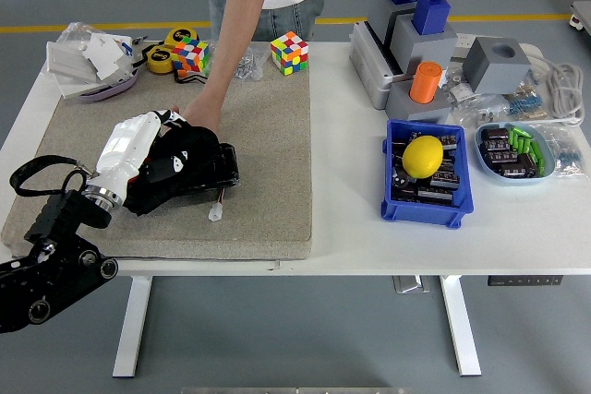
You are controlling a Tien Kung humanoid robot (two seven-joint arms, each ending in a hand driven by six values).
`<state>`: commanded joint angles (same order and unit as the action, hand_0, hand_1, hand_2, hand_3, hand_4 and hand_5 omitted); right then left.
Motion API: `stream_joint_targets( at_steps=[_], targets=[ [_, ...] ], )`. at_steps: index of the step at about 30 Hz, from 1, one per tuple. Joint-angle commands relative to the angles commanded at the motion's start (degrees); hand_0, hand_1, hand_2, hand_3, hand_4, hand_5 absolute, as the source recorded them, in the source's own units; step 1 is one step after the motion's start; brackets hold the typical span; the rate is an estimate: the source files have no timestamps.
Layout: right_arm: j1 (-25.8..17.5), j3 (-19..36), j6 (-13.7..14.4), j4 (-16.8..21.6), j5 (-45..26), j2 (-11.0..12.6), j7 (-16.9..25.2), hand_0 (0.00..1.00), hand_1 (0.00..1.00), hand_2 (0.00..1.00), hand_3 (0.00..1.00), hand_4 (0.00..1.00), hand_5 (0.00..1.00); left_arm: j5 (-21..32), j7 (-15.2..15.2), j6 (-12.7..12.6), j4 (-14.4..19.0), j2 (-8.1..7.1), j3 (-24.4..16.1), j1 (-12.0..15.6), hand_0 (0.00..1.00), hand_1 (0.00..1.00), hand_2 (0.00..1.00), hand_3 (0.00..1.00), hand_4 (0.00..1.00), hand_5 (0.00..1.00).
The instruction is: Pick the rag up,wipe the panel,place it on the desk
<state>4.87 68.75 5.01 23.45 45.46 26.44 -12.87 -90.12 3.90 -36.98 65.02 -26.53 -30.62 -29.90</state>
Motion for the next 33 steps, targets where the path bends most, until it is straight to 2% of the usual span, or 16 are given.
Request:
stream_joint_targets(
  at_steps=[4, 14, 25, 29, 33],
  targets=[
    [-0.1, 0.1, 0.0, 0.0, 0.1, -0.1, 0.0, 0.759, 0.625, 0.696, 0.599, 0.98, 0.59, -0.3, 0.0, 0.0, -0.2, -0.92, -0.5, 0.6, 0.202, 0.138, 0.55, 0.556, 0.459, 0.002],
    [-0.4, 0.4, 0.0, -0.3, 0.2, -0.3, 0.1, 0.759, 0.625, 0.696, 0.6, 0.979, 0.589, -0.7, -0.2, 0.0, 0.0, -1.96, -1.9, 2.1, 0.202, 0.138, 0.549, 0.556, 0.458, 0.002],
    [-0.5, 0.7, 0.1, -0.2, 0.5, -0.6, 0.2, 0.76, 0.625, 0.696, 0.6, 0.979, 0.59, -1.6, -0.6, 0.0, -0.4, -4.12, -6.1, 4.9, 0.199, 0.138, 0.549, 0.556, 0.458, 0.002],
    [-0.5, 0.6, 0.1, -0.2, 0.6, -0.6, 0.2, 0.76, 0.625, 0.696, 0.6, 0.979, 0.588, -1.9, -0.7, 0.0, -0.7, -4.27, -7.7, 5.9, 0.199, 0.138, 0.549, 0.556, 0.458, 0.002],
    [-0.6, 0.6, 0.1, -0.1, 0.6, -0.6, 0.2, 0.76, 0.625, 0.696, 0.6, 0.979, 0.588, -2.6, -1.0, 0.0, -1.0, -3.12, -12.3, 8.4, 0.199, 0.138, 0.549, 0.556, 0.458, 0.002]
  ],
)
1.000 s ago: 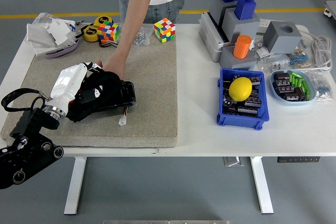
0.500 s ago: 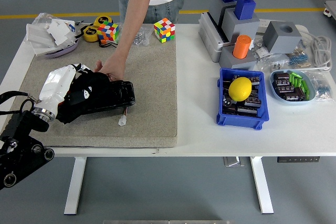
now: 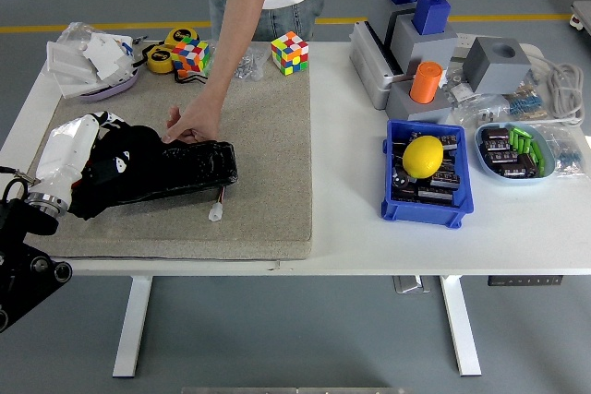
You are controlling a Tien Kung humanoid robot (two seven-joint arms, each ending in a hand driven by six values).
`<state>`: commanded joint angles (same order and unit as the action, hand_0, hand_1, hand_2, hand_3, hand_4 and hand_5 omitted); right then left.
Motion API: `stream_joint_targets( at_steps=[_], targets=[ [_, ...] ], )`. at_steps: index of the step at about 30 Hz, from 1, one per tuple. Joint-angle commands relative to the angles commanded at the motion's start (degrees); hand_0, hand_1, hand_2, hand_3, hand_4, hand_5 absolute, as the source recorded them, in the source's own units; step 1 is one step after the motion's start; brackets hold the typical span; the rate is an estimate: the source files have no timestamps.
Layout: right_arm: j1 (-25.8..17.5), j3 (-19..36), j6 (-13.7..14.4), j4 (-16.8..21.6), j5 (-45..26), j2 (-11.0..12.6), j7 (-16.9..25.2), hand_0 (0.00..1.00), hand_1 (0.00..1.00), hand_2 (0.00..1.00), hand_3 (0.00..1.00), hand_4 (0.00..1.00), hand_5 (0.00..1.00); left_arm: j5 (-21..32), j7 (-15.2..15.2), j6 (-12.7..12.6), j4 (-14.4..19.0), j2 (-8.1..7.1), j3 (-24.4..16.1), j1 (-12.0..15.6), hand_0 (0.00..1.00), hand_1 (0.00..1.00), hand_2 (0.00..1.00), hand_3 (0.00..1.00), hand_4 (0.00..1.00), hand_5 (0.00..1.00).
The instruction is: Pick the rag up,wipe the panel,place it on the desk
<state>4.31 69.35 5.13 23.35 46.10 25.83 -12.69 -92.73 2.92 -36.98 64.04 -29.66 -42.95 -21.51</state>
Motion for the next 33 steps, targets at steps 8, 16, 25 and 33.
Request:
stream_joint_targets(
  at_steps=[8, 16, 25, 33],
  targets=[
    [-0.5, 0.1, -0.4, -0.4, -0.1, 0.2, -0.3, 0.76, 0.624, 0.696, 0.6, 0.979, 0.589, -0.8, -0.8, 0.0, -0.6, 0.55, -6.8, 4.7, 0.196, 0.138, 0.548, 0.556, 0.459, 0.002],
    [-0.2, 0.1, -0.3, -0.4, -0.1, 0.2, -0.3, 0.76, 0.624, 0.696, 0.6, 0.979, 0.589, -1.5, -0.7, 0.0, 0.6, -0.6, -7.3, 4.0, 0.197, 0.138, 0.549, 0.556, 0.459, 0.002],
    [-0.3, 0.5, -0.3, -0.5, 0.0, 0.2, -0.2, 0.76, 0.624, 0.696, 0.599, 0.979, 0.59, -1.9, -0.3, 0.0, 1.1, -2.18, -6.4, 3.2, 0.196, 0.138, 0.549, 0.556, 0.458, 0.002],
    [0.0, 0.5, -0.2, -0.2, 0.1, 0.2, 0.0, 0.759, 0.624, 0.696, 0.599, 0.979, 0.59, -0.7, -0.4, 0.0, 0.5, -0.75, -3.0, 1.3, 0.196, 0.136, 0.547, 0.554, 0.453, 0.002]
  ],
)
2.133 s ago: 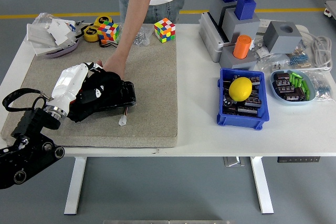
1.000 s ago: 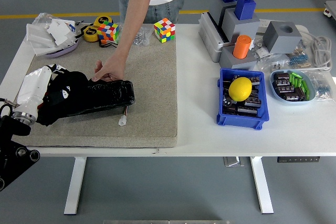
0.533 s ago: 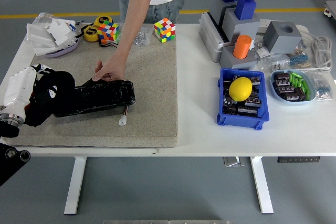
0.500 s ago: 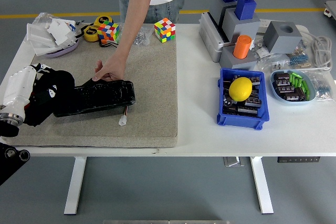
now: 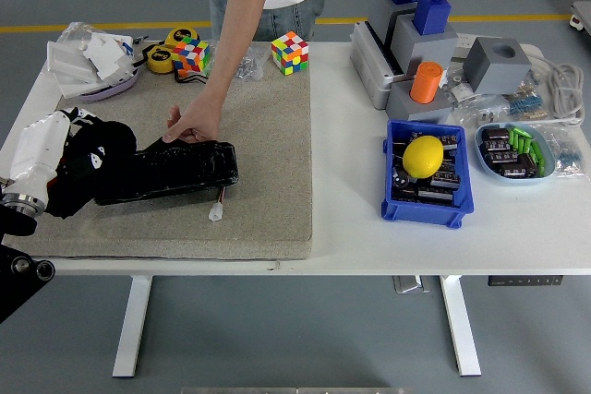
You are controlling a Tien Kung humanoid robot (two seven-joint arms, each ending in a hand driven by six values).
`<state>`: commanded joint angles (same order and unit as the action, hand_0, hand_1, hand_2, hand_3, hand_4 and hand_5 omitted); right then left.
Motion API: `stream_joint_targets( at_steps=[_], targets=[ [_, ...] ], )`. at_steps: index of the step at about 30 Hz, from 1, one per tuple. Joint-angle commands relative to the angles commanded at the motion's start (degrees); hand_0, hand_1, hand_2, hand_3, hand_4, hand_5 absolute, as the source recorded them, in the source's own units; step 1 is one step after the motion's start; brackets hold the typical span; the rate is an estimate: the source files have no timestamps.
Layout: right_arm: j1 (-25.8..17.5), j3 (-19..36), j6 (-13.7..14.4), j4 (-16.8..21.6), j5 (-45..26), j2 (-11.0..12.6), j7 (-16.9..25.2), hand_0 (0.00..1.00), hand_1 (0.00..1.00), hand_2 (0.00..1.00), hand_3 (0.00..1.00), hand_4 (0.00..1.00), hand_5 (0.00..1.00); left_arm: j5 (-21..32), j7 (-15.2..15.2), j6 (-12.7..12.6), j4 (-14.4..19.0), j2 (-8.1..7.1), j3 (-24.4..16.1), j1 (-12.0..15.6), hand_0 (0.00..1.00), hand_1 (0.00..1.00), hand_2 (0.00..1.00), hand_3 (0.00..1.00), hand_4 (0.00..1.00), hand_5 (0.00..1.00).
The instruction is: Pick the rag up,wipe the panel,place it on the desk
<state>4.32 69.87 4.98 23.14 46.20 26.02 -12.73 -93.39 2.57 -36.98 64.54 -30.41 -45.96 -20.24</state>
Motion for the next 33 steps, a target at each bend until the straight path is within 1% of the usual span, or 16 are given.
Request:
stream_joint_targets(
  at_steps=[9, 19, 23, 28, 33],
  targets=[
    [0.1, 0.1, -0.1, 0.0, 0.0, 0.2, 0.0, 0.759, 0.624, 0.696, 0.599, 0.98, 0.591, 1.0, 0.0, 0.0, 0.0, 2.51, 3.9, -3.2, 0.195, 0.136, 0.546, 0.553, 0.452, 0.002],
    [0.0, -0.1, -0.1, 0.0, -0.2, 0.1, 0.1, 0.759, 0.623, 0.696, 0.6, 0.98, 0.591, 1.9, 0.3, 0.0, 0.3, 3.98, 8.1, -5.6, 0.194, 0.136, 0.546, 0.553, 0.453, 0.002],
    [0.2, -0.2, 0.0, 0.0, -0.3, 0.2, 0.1, 0.759, 0.623, 0.696, 0.6, 0.98, 0.591, 2.2, 0.6, 0.0, 0.6, 4.58, 10.8, -6.9, 0.194, 0.136, 0.546, 0.553, 0.453, 0.002],
    [0.2, -0.3, -0.1, 0.0, -0.4, 0.4, 0.1, 0.759, 0.624, 0.696, 0.599, 0.98, 0.591, 2.5, 1.0, 0.0, 1.4, 5.55, 15.1, -9.1, 0.194, 0.135, 0.546, 0.554, 0.453, 0.002],
    [0.3, -0.6, -0.1, 0.0, -0.4, 0.5, 0.1, 0.759, 0.624, 0.696, 0.599, 0.98, 0.591, 2.7, 1.3, 0.0, 2.3, 6.45, 17.9, -10.8, 0.194, 0.135, 0.547, 0.554, 0.453, 0.002]
  ],
)
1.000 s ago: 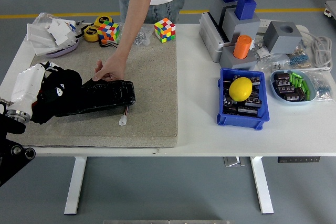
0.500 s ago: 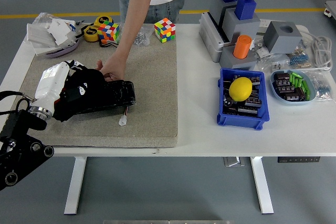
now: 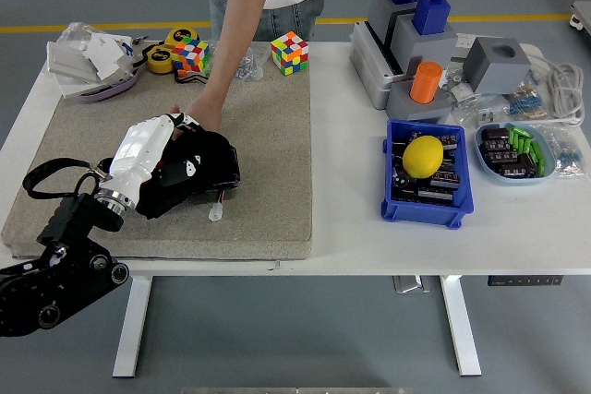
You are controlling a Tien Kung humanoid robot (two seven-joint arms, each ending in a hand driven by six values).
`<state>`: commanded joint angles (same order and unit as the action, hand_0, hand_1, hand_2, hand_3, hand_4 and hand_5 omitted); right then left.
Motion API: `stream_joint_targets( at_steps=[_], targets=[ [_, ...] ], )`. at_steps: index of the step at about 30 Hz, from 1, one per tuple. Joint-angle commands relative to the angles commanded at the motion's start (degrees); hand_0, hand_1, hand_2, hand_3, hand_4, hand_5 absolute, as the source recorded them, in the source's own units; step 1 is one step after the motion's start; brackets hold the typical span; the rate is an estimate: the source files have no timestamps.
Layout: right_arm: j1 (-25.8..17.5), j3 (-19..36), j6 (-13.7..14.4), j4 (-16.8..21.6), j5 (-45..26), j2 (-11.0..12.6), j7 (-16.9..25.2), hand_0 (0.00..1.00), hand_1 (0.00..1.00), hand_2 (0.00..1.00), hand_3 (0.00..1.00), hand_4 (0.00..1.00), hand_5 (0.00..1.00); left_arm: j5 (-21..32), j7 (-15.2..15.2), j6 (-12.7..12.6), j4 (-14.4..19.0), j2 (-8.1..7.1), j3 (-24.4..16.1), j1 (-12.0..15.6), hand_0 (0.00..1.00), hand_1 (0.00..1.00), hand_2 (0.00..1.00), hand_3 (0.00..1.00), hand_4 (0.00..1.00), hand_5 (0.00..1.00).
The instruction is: Pick the rag up,wipe the panel,place it on the desk
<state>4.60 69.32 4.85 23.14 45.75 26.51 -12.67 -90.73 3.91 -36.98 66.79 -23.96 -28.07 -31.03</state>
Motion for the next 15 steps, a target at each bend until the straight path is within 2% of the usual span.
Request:
stream_joint_targets(
  at_steps=[8, 15],
  targets=[
    [0.1, -0.5, -0.1, -0.1, -0.1, 0.0, 0.0, 0.758, 0.624, 0.696, 0.599, 0.979, 0.591, 0.1, 0.7, 0.0, 0.9, 1.42, 3.1, -3.0, 0.194, 0.134, 0.547, 0.554, 0.454, 0.002],
    [0.0, -0.5, -0.1, 0.0, -0.1, 0.0, 0.0, 0.758, 0.624, 0.696, 0.599, 0.979, 0.591, 0.3, 0.7, 0.0, 0.7, 1.77, 3.5, -3.2, 0.194, 0.133, 0.547, 0.556, 0.457, 0.002]
  ],
)
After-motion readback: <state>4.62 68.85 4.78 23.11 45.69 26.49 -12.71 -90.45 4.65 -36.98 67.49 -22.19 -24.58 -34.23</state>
